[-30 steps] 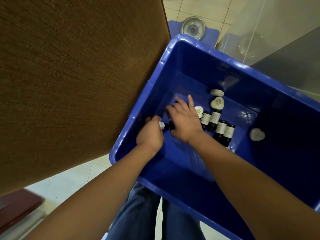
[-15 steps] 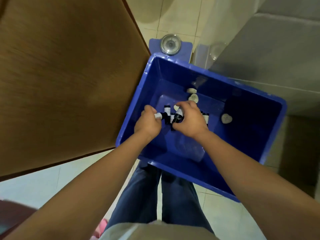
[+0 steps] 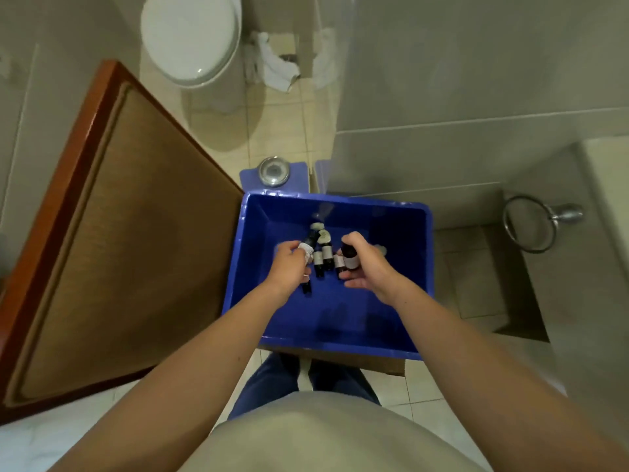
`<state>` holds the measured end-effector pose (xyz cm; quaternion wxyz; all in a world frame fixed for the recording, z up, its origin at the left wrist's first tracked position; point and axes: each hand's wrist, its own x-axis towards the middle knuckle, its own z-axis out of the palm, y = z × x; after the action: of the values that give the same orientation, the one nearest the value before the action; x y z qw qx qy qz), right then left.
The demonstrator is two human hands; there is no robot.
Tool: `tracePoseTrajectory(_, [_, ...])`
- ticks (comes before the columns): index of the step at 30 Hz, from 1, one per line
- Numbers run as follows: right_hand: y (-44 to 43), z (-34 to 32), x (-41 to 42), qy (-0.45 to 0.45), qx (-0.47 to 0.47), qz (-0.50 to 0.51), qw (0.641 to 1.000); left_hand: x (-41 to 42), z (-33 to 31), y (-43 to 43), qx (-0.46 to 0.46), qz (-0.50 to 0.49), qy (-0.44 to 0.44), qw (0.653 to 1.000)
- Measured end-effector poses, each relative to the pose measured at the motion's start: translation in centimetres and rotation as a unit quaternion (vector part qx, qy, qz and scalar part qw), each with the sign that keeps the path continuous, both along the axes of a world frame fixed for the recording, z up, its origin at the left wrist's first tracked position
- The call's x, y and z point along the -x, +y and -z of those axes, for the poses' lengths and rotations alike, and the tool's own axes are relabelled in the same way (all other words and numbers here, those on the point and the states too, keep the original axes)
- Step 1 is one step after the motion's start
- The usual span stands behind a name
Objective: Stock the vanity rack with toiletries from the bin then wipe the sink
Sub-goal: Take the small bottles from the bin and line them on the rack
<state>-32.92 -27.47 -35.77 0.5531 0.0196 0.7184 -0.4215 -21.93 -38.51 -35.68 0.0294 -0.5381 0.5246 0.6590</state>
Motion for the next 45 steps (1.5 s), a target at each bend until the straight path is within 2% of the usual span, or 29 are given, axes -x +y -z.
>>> tracePoseTrajectory(5, [2.3, -3.7, -0.7, -0.079, 0.057, 0.105, 0.99, 1.3, -3.0, 0.4, -0.011, 0.049, 0.031, 0.998])
tracePoseTrajectory(15, [5.9, -10.2, -2.4, -0.07, 0.137, 0.227, 0.962, 3.6, -8.7, 1.4, -0.027, 0.178, 0.145, 0.973])
tracePoseTrajectory(21, [8.8, -13.7, -3.7, -0.017, 0.177, 0.333, 0.926, 4.9, -11.9, 3.5, -0.036, 0.282, 0.227, 0.931])
tracePoseTrajectory(30, [15.4, -19.0, -4.8, 0.063, 0.238, 0.445, 0.861, 7.8, -16.5, 9.6, 0.003, 0.409, 0.283, 0.868])
tracePoseTrajectory(40, [26.0, -22.4, -6.9, 0.161, 0.277, 0.54, 0.778, 9.0, -20.4, 20.8, -0.023, 0.486, 0.32, 0.813])
tracePoseTrajectory(45, [33.9, -24.6, -9.1, 0.199, 0.285, 0.583, 0.734, 8.3, -22.4, 29.3, -0.019, 0.531, 0.336, 0.778])
